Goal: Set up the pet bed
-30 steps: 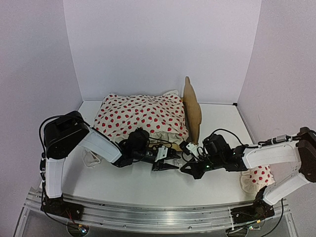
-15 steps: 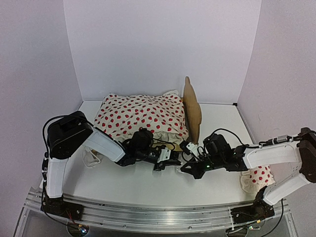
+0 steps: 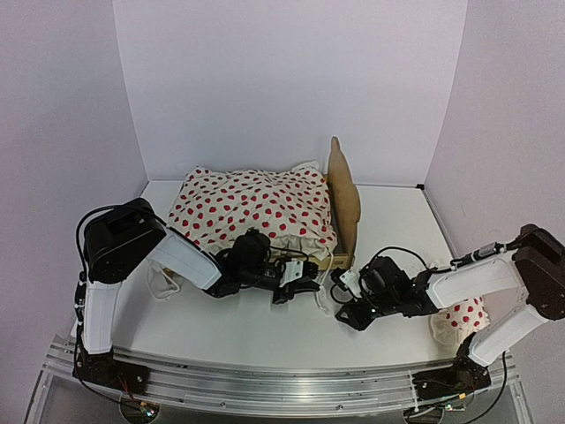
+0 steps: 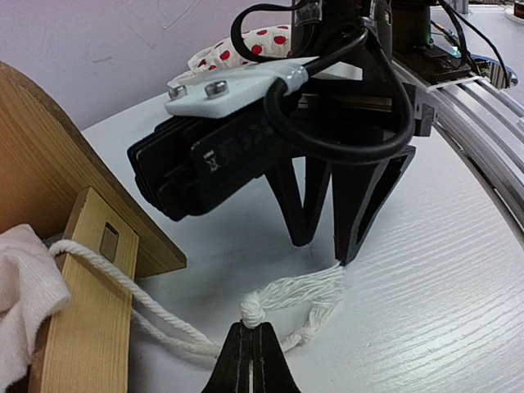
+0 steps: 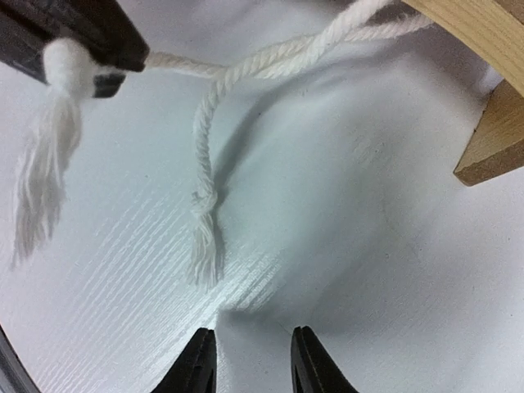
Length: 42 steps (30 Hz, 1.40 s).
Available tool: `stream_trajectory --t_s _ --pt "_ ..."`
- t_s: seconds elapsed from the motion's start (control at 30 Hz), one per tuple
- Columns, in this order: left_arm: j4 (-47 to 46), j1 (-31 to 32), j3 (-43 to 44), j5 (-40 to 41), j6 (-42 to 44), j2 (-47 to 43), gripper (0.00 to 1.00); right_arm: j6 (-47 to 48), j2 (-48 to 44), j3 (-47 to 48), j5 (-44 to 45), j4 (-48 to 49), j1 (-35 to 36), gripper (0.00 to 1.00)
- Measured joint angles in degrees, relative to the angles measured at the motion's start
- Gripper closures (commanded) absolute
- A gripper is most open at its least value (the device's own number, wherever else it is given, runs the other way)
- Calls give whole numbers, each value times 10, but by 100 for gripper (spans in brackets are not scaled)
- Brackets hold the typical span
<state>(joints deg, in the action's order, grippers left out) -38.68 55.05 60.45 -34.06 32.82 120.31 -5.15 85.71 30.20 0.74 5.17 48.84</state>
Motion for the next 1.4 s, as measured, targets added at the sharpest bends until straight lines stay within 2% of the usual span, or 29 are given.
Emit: stream_trajectory --t_s 0.13,0.3,0.37,0.43,0.53,0.57,0.77,0.93,0.97,1.13,1.2,1.4 --pt "1 -3 -12 2 -15 -4 100 7 0 -3 3 22 0 55" --pt "3 -10 -18 5 -35 -13 100 13 11 -9 -18 85 0 54" --pt "3 -14 -18 8 -41 -17 100 13 37 0 -26 103 0 57" --pt "3 -17 -18 9 -44 -21 100 14 71 11 -30 122 0 65" --pt "3 -19 -18 11 -47 -24 100 5 115 41 -33 150 0 93" --pt "3 -19 -18 12 -48 -24 100 5 126 49 -34 158 0 99" --pt "27 -28 -22 10 -55 -32 100 -30 133 49 -28 169 0 100" --pt "44 -37 -41 -6 -37 -44 100 -54 89 22 -3 135 0 100" --pt "48 -38 -44 -8 -29 -44 97 -59 76 16 3 126 0 100" --pt "95 -38 -55 -27 46 -44 60 -76 23 9 29 91 0 100" --pt "109 -38 -58 -34 76 -44 50 -81 14 10 38 86 0 100" --pt "137 -37 -58 -48 138 -45 47 -88 13 15 57 68 0 100"
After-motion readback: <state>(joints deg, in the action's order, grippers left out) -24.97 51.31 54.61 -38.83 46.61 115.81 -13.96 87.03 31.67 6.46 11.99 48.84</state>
